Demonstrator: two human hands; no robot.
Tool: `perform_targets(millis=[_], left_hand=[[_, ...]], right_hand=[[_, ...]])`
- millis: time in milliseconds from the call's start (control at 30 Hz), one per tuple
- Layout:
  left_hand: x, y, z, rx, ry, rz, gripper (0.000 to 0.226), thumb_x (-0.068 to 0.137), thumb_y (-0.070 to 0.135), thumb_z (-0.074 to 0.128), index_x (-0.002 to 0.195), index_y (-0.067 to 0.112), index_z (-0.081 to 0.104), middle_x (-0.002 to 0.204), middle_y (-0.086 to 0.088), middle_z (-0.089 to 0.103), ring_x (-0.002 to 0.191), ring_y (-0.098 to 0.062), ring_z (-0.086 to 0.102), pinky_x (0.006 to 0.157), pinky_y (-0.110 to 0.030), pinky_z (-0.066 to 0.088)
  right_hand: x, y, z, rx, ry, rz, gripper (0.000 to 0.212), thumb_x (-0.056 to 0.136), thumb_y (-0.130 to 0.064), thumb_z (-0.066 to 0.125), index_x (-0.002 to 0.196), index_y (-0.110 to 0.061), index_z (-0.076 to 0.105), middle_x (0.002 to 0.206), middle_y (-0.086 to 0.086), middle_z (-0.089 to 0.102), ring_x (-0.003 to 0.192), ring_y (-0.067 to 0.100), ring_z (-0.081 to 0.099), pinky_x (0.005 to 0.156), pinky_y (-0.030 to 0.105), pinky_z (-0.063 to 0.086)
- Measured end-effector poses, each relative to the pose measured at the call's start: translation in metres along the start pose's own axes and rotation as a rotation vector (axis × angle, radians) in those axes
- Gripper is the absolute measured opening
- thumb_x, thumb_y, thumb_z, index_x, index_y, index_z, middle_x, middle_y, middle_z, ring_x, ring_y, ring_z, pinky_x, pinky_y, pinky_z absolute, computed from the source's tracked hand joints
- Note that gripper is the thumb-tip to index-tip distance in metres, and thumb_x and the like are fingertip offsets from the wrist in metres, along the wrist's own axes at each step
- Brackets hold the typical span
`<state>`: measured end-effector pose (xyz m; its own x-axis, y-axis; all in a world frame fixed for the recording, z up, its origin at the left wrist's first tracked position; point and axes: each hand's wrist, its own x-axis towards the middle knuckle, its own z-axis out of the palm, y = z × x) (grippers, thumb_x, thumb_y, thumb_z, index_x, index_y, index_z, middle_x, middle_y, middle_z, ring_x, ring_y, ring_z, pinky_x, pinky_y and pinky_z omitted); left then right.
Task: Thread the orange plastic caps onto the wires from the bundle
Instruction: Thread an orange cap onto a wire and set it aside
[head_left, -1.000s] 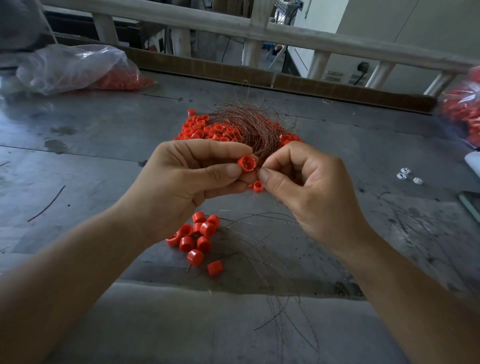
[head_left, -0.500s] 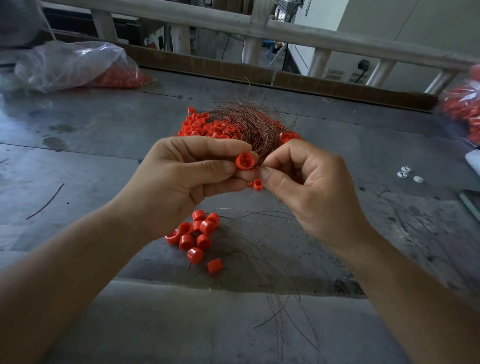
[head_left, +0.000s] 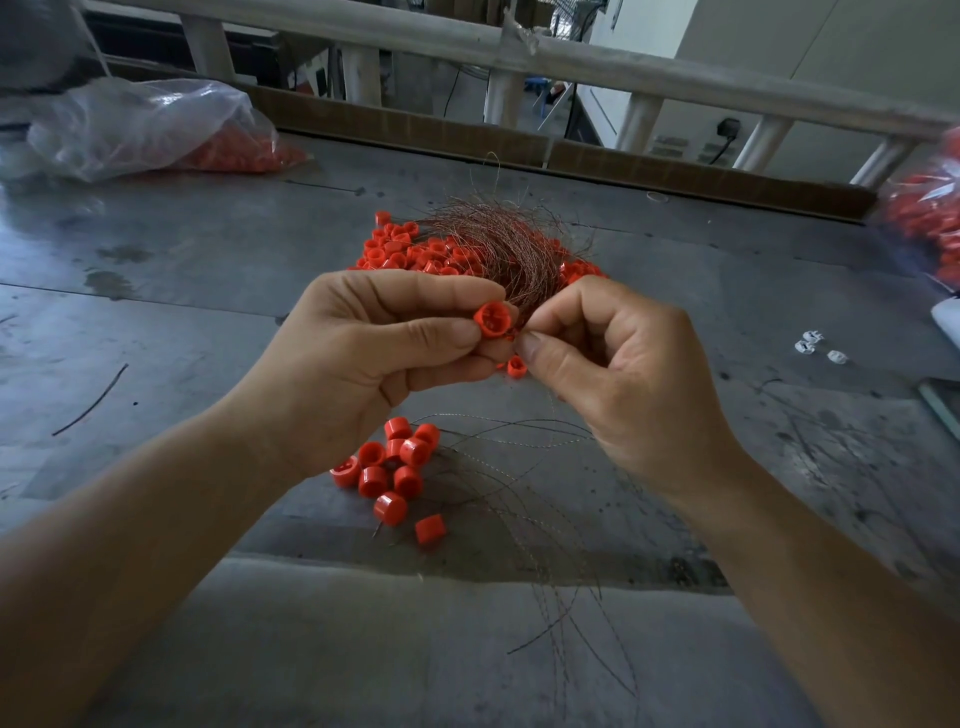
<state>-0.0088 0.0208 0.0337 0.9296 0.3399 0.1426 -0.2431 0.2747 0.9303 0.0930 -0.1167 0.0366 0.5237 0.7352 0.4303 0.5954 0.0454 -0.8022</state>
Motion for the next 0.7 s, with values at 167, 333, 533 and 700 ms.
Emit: perform_targets(millis=[167,333,533,700], left_hand=[[0.0003,0.0003,0.0004,0.006,0.0,-0.001,0.026,0.052,0.012,0.068,0.076,0.009,0.075,0.077,-0.007,0.073,0.069,-0.016,0.071,0.058,-0.018,0.054],[0.0014,-0.0023,0.0001,0.029,0.025,-0.009,0.023,0.061,0.004,0.06,0.078,0.007,0.074,0.077,-0.008,0.073,0.068,-0.017,0.071,0.058,-0.018,0.054],[0.0001,-0.0011,-0.0003,0.031,0.013,0.0,0.023,0.062,0.004,0.059,0.077,0.009,0.075,0.076,-0.007,0.073,0.069,-0.016,0.071,0.058,-0.018,0.054],[-0.0002,-0.0016,-0.001,0.037,0.012,0.005,0.026,0.053,0.014,0.067,0.078,0.009,0.075,0.077,-0.007,0.073,0.07,-0.016,0.071,0.058,-0.018,0.054]], right_hand=[[-0.0002,-0.0003,0.0001,-0.025,0.007,-0.015,0.009,0.078,-0.016,0.061,0.07,-0.012,0.06,0.061,0.011,0.059,0.048,0.013,0.047,0.043,0.024,0.04],[-0.0014,-0.0007,-0.0001,-0.058,0.016,-0.049,0.01,0.08,-0.013,0.061,0.07,-0.012,0.06,0.062,0.011,0.06,0.051,0.018,0.05,0.044,0.023,0.041],[-0.0022,0.0,0.0,-0.065,0.025,-0.053,0.01,0.08,-0.012,0.061,0.07,-0.011,0.06,0.06,0.008,0.059,0.049,0.012,0.048,0.044,0.017,0.039],[-0.0027,0.0008,0.0004,-0.06,0.023,-0.056,0.01,0.08,-0.011,0.06,0.069,-0.01,0.06,0.061,0.01,0.06,0.051,0.017,0.05,0.045,0.02,0.041]])
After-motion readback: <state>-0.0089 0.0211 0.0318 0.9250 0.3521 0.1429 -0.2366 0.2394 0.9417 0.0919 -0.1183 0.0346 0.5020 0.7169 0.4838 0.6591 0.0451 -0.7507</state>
